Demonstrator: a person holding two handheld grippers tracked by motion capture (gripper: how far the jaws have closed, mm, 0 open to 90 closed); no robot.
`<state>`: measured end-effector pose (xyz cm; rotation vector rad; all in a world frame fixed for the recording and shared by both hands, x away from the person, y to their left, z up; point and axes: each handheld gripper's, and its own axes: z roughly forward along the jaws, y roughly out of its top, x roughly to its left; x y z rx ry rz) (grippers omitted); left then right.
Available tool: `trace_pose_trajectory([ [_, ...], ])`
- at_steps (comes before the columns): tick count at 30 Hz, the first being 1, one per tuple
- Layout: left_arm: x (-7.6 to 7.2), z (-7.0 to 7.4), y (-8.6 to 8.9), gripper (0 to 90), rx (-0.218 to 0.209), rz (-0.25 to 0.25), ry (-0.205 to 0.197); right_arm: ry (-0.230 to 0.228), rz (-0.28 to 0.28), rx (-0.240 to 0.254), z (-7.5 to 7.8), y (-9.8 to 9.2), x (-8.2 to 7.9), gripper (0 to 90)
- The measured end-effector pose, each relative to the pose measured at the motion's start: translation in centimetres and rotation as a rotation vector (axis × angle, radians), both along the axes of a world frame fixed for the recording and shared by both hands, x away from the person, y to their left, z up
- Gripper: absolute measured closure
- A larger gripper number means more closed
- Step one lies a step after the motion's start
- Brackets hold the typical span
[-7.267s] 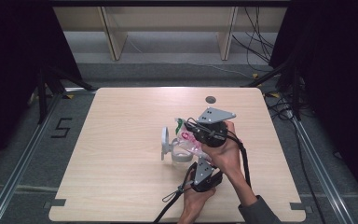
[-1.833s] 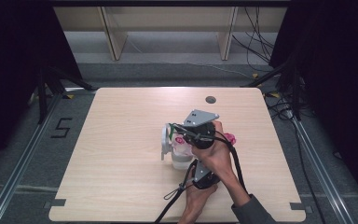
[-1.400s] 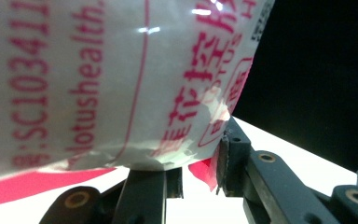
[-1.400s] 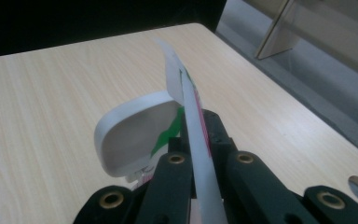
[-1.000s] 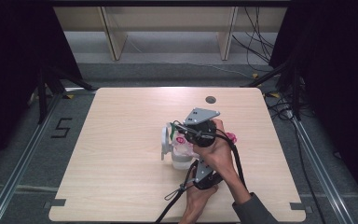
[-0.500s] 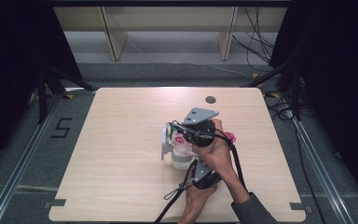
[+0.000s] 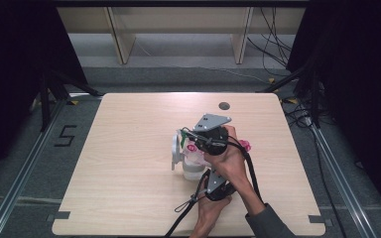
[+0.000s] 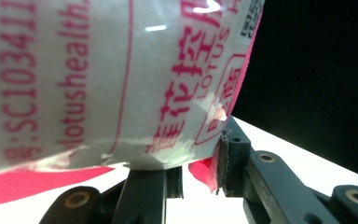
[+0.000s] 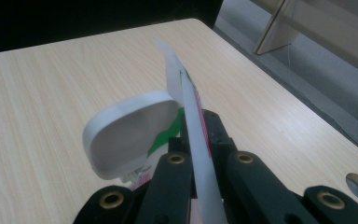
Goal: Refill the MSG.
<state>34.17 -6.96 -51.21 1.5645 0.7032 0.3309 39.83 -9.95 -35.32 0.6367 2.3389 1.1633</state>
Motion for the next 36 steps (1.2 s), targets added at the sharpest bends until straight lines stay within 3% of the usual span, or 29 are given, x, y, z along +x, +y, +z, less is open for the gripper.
trace_pose_trajectory([
  [4,0.01,-0.05,-0.01,74.4,0.0,0.0,0.004,-0.015,0.015,-0.012,0.03,-0.07,0.2,90.0],
  [5,-0.01,0.01,0.01,74.5,-0.002,0.001,0.001,0.001,-0.013,0.007,-0.02,0.0,-0.05,90.0],
  [6,0.18,0.14,0.34,74.5,0.033,0.016,-0.046,-0.014,-0.001,0.0,0.14,0.01,-0.07,90.0],
  [7,0.13,0.19,0.42,74.5,0.034,0.049,-0.046,0.006,-0.004,0.005,0.15,0.13,-0.3,90.0],
  [9,0.17,0.08,0.3,74.4,0.029,0.059,-0.047,-0.003,0.01,-0.01,0.12,0.24,-0.16,90.0],
  [13,0.16,0.09,0.47,74.5,0.033,0.04,-0.043,-0.004,0.003,0.004,0.05,0.19,-0.11,90.0],
  [15,0.18,0.03,0.24,74.5,0.028,0.061,-0.049,-0.016,0.006,-0.007,0.04,0.12,0.0,90.0],
  [16,0.15,0.09,0.36,74.5,0.035,0.052,-0.044,0.016,-0.011,0.0,0.02,0.17,-0.21,90.0],
  [18,0.25,0.2,0.47,74.6,0.038,0.026,-0.054,-0.011,0.01,-0.001,0.22,0.21,-0.29,90.0],
  [19,0.18,0.17,0.36,74.5,0.026,0.064,-0.056,-0.008,0.009,0.003,0.3,0.23,-0.33,90.0],
  [20,0.19,0.14,0.52,74.5,0.031,0.038,-0.046,-0.012,0.009,0.004,0.22,0.28,-0.28,90.0],
  [23,0.21,0.07,0.52,74.6,0.036,0.045,-0.048,-0.011,0.006,-0.016,-0.05,0.44,-0.25,90.0],
  [26,0.2,0.21,0.58,74.6,0.027,0.039,-0.046,-0.006,-0.003,0.002,0.17,0.49,-0.45,90.0],
  [33,0.22,0.08,0.41,74.5,0.037,0.045,-0.044,-0.008,0.011,-0.012,0.03,0.3,0.01,90.0],
  [34,0.22,0.08,0.41,74.5,0.037,0.046,-0.045,0.016,-0.005,-0.004,-0.08,0.43,-0.16,90.0],
  [35,0.21,0.07,0.39,74.6,0.023,0.048,-0.054,-0.001,-0.007,-0.008,-0.03,0.44,-0.2,90.0],
  [36,0.25,0.19,0.48,74.6,0.038,0.025,-0.056,0.002,-0.005,-0.01,0.08,0.45,-0.35,90.0],
])
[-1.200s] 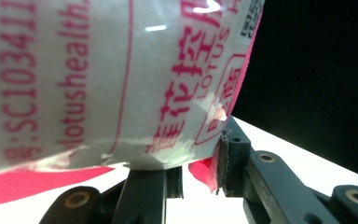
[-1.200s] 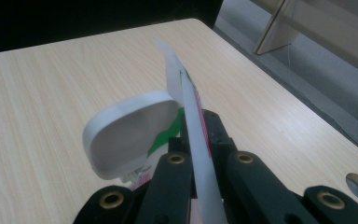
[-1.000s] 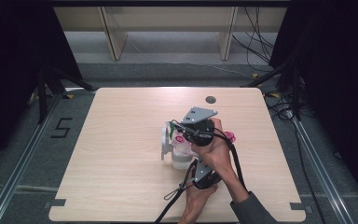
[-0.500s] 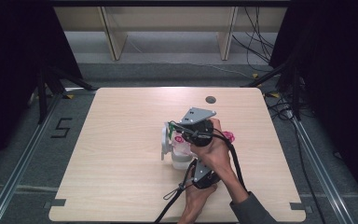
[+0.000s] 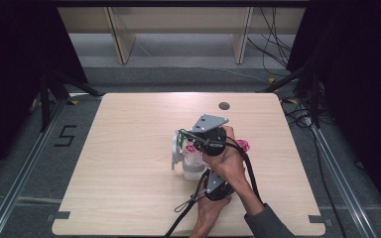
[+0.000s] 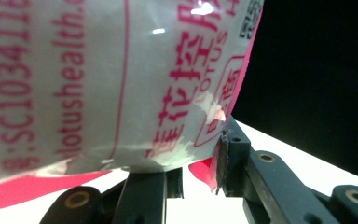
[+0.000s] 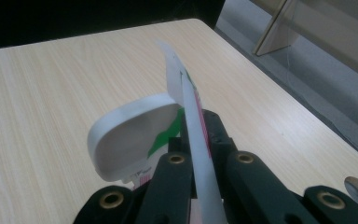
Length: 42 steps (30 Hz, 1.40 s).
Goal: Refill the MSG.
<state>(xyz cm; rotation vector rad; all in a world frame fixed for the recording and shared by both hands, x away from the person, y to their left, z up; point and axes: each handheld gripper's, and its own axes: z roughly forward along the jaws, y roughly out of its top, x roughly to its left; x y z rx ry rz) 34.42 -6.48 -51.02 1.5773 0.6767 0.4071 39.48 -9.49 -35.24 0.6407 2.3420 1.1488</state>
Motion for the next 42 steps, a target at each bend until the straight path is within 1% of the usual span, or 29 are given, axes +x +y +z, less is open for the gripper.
trace_pose_trajectory([
  [1,-0.1,0.1,0.0,74.5,-0.003,0.025,0.002,-0.02,0.015,-0.002,0.1,0.0,0.1,90.0],
  [2,0.0,0.0,-0.1,74.5,-0.009,0.014,-0.007,-0.016,0.015,0.0,0.2,0.0,0.0,90.0],
  [3,-0.1,0.0,0.0,74.6,-0.006,0.022,0.009,-0.02,0.015,-0.001,0.1,0.0,0.1,90.0],
  [4,0.0,-0.1,0.0,74.5,0.0,0.019,0.01,-0.022,0.012,-0.008,0.1,0.0,0.2,90.0],
  [5,0.0,-0.1,0.0,74.5,-0.001,0.019,0.011,0.005,0.002,0.006,-0.1,0.0,0.2,90.0],
  [6,0.0,-0.1,0.0,74.6,-0.002,0.019,0.011,-0.012,0.02,-0.007,0.0,-0.1,0.4,90.0],
  [7,0.0,0.0,0.1,74.6,-0.002,0.02,0.008,-0.007,0.01,0.005,0.0,-0.1,0.3,90.0],
  [9,0.0,0.0,0.0,74.6,-0.002,0.021,0.006,-0.024,0.014,0.001,0.2,-0.2,0.3,90.0],
  [12,0.0,0.0,0.0,74.5,0.0,0.021,0.008,-0.004,0.012,0.009,0.1,0.0,0.2,90.0],
  [13,0.0,0.0,0.0,74.6,0.001,0.022,0.007,-0.002,0.019,-0.003,0.1,-0.1,0.3,90.0],
  [14,0.0,0.0,0.1,74.6,-0.001,0.023,0.005,0.006,0.0,0.007,0.0,0.1,0.1,90.0],
  [16,0.1,0.0,0.1,74.6,-0.01,0.039,-0.007,-0.015,0.02,-0.003,0.2,0.2,0.0,90.0],
  [18,0.1,0.1,0.2,74.6,-0.002,0.022,0.006,-0.007,0.005,0.01,0.2,0.3,0.0,90.0],
  [19,0.1,0.0,0.2,74.6,0.0,0.024,0.006,-0.019,0.018,-0.001,0.1,0.2,0.2,90.0],
  [23,0.2,0.1,0.3,74.6,0.001,-0.001,0.0,-0.01,0.022,-0.006,0.3,0.3,0.0,90.0],
  [25,0.1,0.0,0.2,74.6,-0.002,0.024,0.009,-0.014,0.014,-0.003,0.1,0.4,0.2,90.0],
  [26,0.1,-0.1,0.2,74.6,-0.003,0.024,0.011,0.0,0.014,-0.007,0.0,0.3,0.3,90.0],
  [27,0.1,-0.1,0.3,74.6,-0.005,0.02,0.009,-0.004,0.016,-0.009,0.0,0.3,0.3,90.0],
  [28,-0.1,0.0,-0.9,74.6,-0.183,0.012,0.034,-0.006,0.02,-0.011,0.1,0.3,0.2,90.0],
  [29,-0.2,0.1,-0.9,74.6,-0.184,0.026,0.037,-0.008,0.021,-0.009,0.1,0.4,0.2,90.0],
  [30,-0.2,0.1,-0.9,74.6,-0.184,0.038,0.036,-0.01,0.014,-0.003,0.1,0.5,0.1,90.0],
  [31,0.0,0.1,0.0,74.5,-0.028,0.034,0.003,-0.008,0.016,-0.009,0.1,0.5,0.2,90.0],
  [33,0.0,0.0,0.1,74.5,-0.027,0.026,0.011,-0.016,0.014,-0.015,0.0,0.6,0.2,90.0],
  [34,0.1,0.0,0.1,74.5,-0.023,0.001,0.009,-0.017,0.02,-0.014,0.0,0.5,0.2,90.0],
  [35,0.0,0.1,0.1,74.5,-0.019,0.025,0.011,-0.01,0.016,-0.013,0.0,0.5,0.2,90.0],
  [36,0.0,0.0,0.2,74.5,-0.015,0.024,0.01,-0.038,0.024,-0.022,0.0,0.4,0.4,90.0],
  [39,0.0,0.1,0.2,74.6,-0.014,0.027,0.009,-0.001,0.02,-0.011,0.1,0.4,0.3,90.0],
  [40,0.0,0.1,0.1,74.6,-0.018,0.026,0.01,-0.011,0.016,-0.009,0.1,0.5,0.2,90.0],
  [42,0.0,0.0,0.2,74.5,-0.012,0.023,0.01,-0.037,0.021,-0.031,0.1,0.5,0.5,90.0],
])
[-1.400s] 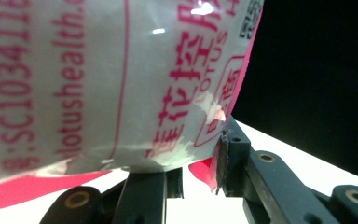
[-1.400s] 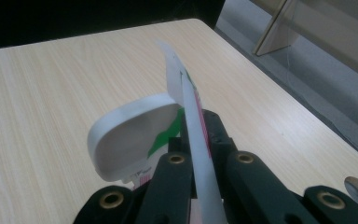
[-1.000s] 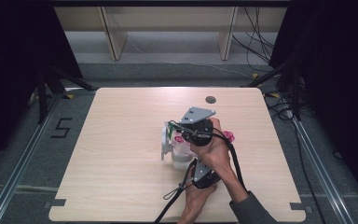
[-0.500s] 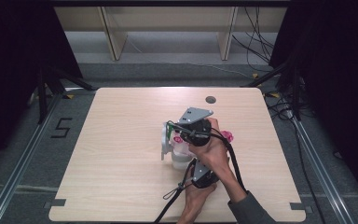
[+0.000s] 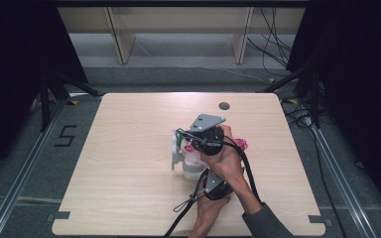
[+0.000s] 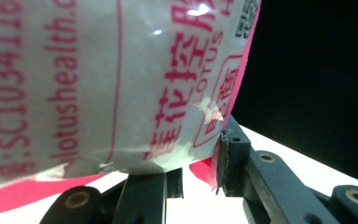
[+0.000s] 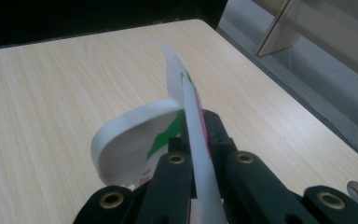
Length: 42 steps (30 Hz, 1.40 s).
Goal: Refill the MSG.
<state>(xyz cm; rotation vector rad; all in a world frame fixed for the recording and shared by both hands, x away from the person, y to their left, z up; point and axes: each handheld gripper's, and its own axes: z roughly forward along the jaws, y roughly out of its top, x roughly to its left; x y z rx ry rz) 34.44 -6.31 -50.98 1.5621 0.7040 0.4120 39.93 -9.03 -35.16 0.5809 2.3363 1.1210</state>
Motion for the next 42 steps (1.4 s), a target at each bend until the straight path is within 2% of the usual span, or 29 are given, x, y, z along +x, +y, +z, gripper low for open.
trace_pose_trajectory([
  [1,-0.02,-0.02,-0.01,74.5,0.005,0.005,0.001,0.042,-0.021,0.022,-0.16,0.12,-0.15,90.0],
  [3,-0.02,-0.07,-0.15,74.5,-0.012,0.019,-0.01,0.042,-0.019,0.02,-0.16,0.13,-0.16,90.0],
  [4,-0.05,0.0,-0.12,74.5,-0.01,0.019,-0.009,0.028,-0.002,0.011,-0.09,0.12,-0.14,90.0],
  [6,-0.05,0.02,-0.01,74.5,0.002,0.01,-0.001,0.025,0.0,0.012,-0.07,0.14,-0.07,90.0],
  [7,0.08,-0.02,-0.02,74.5,0.008,-0.016,-0.002,0.03,-0.003,0.014,-0.16,0.15,-0.01,90.0],
  [8,-0.02,-0.05,0.0,74.5,0.002,0.005,0.001,0.046,-0.008,0.018,-0.22,0.15,-0.02,90.0],
  [9,-0.04,-0.02,0.0,74.5,-0.002,0.003,-0.001,0.051,-0.017,0.026,-0.21,0.13,-0.11,90.0],
  [10,-0.03,-0.04,-0.11,74.5,-0.011,0.014,-0.009,0.037,-0.002,0.017,-0.08,0.05,-0.06,90.0],
  [12,-0.03,-0.07,-0.18,74.5,-0.01,0.014,-0.009,0.041,-0.003,0.015,-0.08,0.1,-0.06,90.0],
  [13,-0.04,-0.09,-0.18,74.5,-0.005,0.019,-0.008,0.027,-0.004,0.002,-0.2,0.15,0.04,90.0],
  [15,-0.02,-0.11,-0.15,74.5,-0.011,0.018,-0.01,0.048,-0.014,0.016,-0.28,0.23,-0.12,89.9],
  [18,-0.03,-0.08,-0.15,74.5,-0.004,0.02,-0.007,0.044,-0.005,0.019,-0.18,0.13,-0.01,89.9],
  [19,0.09,-0.11,-0.18,74.5,-0.001,-0.002,-0.01,0.043,-0.003,0.017,-0.23,0.13,0.04,89.9],
  [23,-0.03,-0.06,-0.16,74.5,-0.006,0.02,-0.008,0.056,-0.013,0.025,-0.12,0.06,-0.12,89.9],
  [29,-0.01,-0.05,-0.14,74.6,-0.008,0.014,-0.01,0.048,-0.012,0.03,-0.14,0.03,-0.1,89.9],
  [32,-0.02,-0.01,0.0,74.5,0.007,0.003,0.0,0.047,-0.011,0.035,-0.24,0.02,0.05,89.8],
  [34,0.0,-0.04,-0.15,74.6,-0.009,0.014,-0.011,0.052,-0.015,0.035,-0.15,0.0,-0.07,89.8],
  [35,0.0,-0.01,-0.1,74.6,-0.006,0.012,-0.011,0.035,-0.002,0.031,-0.1,-0.02,0.02,89.8],
  [39,0.03,0.0,0.02,74.6,0.008,-0.004,-0.001,0.059,-0.008,0.029,-0.23,0.04,-0.01,89.8],
  [42,-0.02,0.04,0.02,74.6,0.006,0.004,0.0,0.05,-0.011,0.039,-0.15,0.05,-0.12,89.8],
])
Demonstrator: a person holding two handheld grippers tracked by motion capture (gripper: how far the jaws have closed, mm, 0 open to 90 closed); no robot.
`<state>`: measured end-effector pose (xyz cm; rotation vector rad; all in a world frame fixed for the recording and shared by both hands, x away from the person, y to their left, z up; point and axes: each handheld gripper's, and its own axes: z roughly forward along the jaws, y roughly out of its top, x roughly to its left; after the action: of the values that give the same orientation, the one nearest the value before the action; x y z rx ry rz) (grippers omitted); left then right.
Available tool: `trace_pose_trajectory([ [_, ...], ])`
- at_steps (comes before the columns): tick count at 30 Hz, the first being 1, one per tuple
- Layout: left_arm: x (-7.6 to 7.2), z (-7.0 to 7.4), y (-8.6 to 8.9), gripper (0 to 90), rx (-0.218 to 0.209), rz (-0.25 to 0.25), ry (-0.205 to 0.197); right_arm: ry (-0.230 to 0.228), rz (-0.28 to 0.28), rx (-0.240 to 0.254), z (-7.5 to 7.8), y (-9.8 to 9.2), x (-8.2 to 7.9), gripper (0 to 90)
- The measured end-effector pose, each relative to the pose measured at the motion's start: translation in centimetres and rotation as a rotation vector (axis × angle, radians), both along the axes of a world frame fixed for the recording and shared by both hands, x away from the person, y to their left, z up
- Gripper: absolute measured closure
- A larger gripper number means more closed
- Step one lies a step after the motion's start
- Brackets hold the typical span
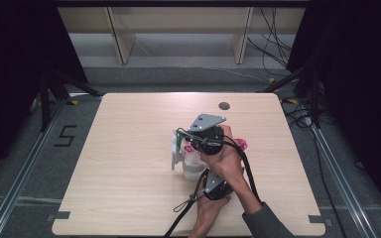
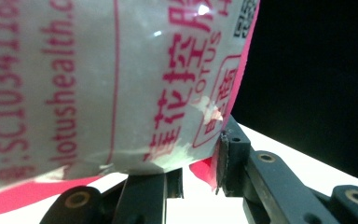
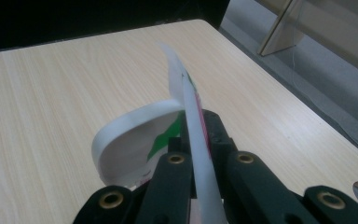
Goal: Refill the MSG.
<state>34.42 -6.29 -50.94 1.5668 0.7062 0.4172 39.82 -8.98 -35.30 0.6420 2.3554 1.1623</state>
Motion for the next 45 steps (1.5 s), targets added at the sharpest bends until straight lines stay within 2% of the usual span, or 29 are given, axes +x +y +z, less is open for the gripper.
trace_pose_trajectory([
  [2,0.03,-0.05,0.01,74.5,-0.002,-0.004,0.001,-0.002,-0.002,-0.005,-0.11,0.03,0.1,89.8],
  [3,0.12,-0.05,-0.02,74.5,0.003,-0.024,-0.001,0.008,0.001,-0.009,-0.08,-0.02,0.13,89.8],
  [5,-0.02,0.01,0.01,74.6,-0.006,-0.002,0.001,0.001,0.004,-0.007,-0.02,-0.01,0.04,89.9],
  [6,0.0,-0.03,-0.14,74.6,-0.017,0.012,-0.011,0.006,-0.002,-0.004,0.02,0.05,-0.07,89.8],
  [9,0.0,-0.06,-0.01,74.5,0.001,-0.001,0.003,-0.011,0.013,-0.018,-0.19,0.09,0.26,89.8],
  [10,0.11,-0.1,-0.05,74.5,0.002,-0.027,-0.001,-0.008,0.011,-0.016,-0.27,0.1,0.28,89.8],
  [11,0.09,-0.09,-0.07,74.5,0.002,-0.024,0.0,-0.005,0.011,-0.016,-0.28,0.07,0.31,89.8],
  [12,0.01,-0.13,-0.17,74.5,-0.016,0.01,-0.008,0.0,0.011,-0.015,-0.24,0.05,0.24,89.8],
  [15,-0.02,-0.04,-0.11,74.6,-0.015,0.008,-0.009,0.007,-0.001,-0.003,0.02,0.08,-0.06,89.8],
  [16,-0.05,-0.07,-0.13,74.5,-0.007,0.014,-0.003,-0.012,0.013,-0.016,-0.09,0.09,0.16,89.8],
  [17,0.1,-0.16,-0.18,74.5,-0.002,-0.009,-0.009,-0.011,0.015,-0.022,-0.24,0.11,0.25,89.8],
  [19,-0.01,-0.16,-0.17,74.5,-0.017,0.012,-0.008,-0.015,0.017,-0.031,-0.26,0.08,0.29,89.8],
  [21,-0.07,0.02,0.0,74.6,-0.012,-0.003,-0.005,0.002,0.003,-0.013,-0.11,0.17,-0.07,89.8],
  [22,-0.07,0.04,0.02,74.6,-0.01,-0.004,-0.006,-0.026,0.019,-0.024,0.01,0.11,0.05,89.8],
  [24,-0.03,-0.11,-0.13,74.5,-0.013,0.012,-0.009,0.001,0.004,-0.012,-0.15,0.22,-0.02,89.8],
  [25,0.1,-0.17,-0.16,74.5,-0.007,-0.013,-0.012,0.006,0.006,-0.018,-0.25,0.19,0.1,89.8],
  [26,-0.04,-0.14,-0.13,74.5,-0.016,0.011,-0.007,0.012,0.006,-0.017,-0.27,0.16,0.09,89.8],
  [27,-0.06,-0.1,-0.14,74.6,-0.021,0.009,-0.008,0.01,0.003,-0.013,-0.22,0.19,-0.03,89.8],
  [28,0.02,0.01,-0.04,74.6,-0.009,-0.027,-0.01,-0.004,0.006,-0.012,-0.15,0.2,-0.06,89.8],
  [30,0.02,0.04,0.0,74.6,-0.004,-0.029,-0.009,0.003,0.007,-0.006,-0.02,0.22,-0.16,89.8],
  [31,-0.07,-0.06,-0.1,74.5,-0.018,0.006,-0.008,0.0,0.006,-0.01,-0.11,0.23,-0.07,89.8],
  [33,-0.05,-0.13,-0.12,74.5,-0.014,0.009,-0.007,0.006,0.007,-0.015,-0.27,0.18,0.11,89.8],
  [36,-0.01,0.05,-0.01,74.6,-0.015,-0.033,-0.011,0.003,0.006,-0.007,-0.04,0.2,-0.16,89.8],
  [37,0.0,0.06,0.0,74.6,-0.015,-0.034,-0.011,-0.016,0.021,-0.017,0.04,0.16,-0.04,89.8],
  [38,0.0,0.04,0.0,74.6,-0.004,-0.026,-0.009,-0.008,0.018,-0.012,0.01,0.2,-0.06,89.8],
  [40,-0.05,-0.14,-0.16,74.5,-0.017,0.013,-0.009,0.012,0.001,-0.007,-0.22,0.23,-0.05,89.8],
  [41,-0.06,-0.13,-0.16,74.5,-0.019,0.012,-0.009,-0.006,0.018,-0.018,-0.24,0.15,0.16,89.8],
  [42,0.01,-0.03,-0.04,74.6,-0.01,-0.028,-0.008,0.01,0.002,-0.008,-0.21,0.19,-0.07,89.8],
  [45,0.01,0.05,0.03,74.5,-0.007,-0.033,-0.01,0.001,0.014,-0.014,0.01,0.23,-0.18,89.8],
])
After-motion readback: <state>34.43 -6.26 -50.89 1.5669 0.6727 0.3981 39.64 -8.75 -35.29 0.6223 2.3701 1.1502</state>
